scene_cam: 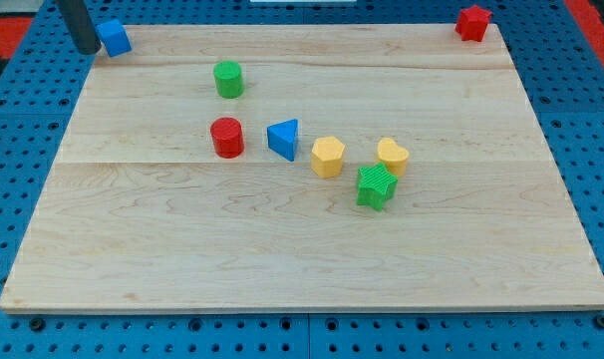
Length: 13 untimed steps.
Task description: Nudge blue cube upwards
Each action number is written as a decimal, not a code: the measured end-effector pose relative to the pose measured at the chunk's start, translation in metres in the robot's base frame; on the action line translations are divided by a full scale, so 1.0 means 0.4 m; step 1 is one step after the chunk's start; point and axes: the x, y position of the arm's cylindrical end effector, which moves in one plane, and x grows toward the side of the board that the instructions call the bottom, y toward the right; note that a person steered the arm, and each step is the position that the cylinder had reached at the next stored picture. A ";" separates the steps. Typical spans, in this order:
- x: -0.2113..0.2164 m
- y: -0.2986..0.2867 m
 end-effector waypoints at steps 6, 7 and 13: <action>-0.018 0.031; 0.086 0.049; -0.026 0.064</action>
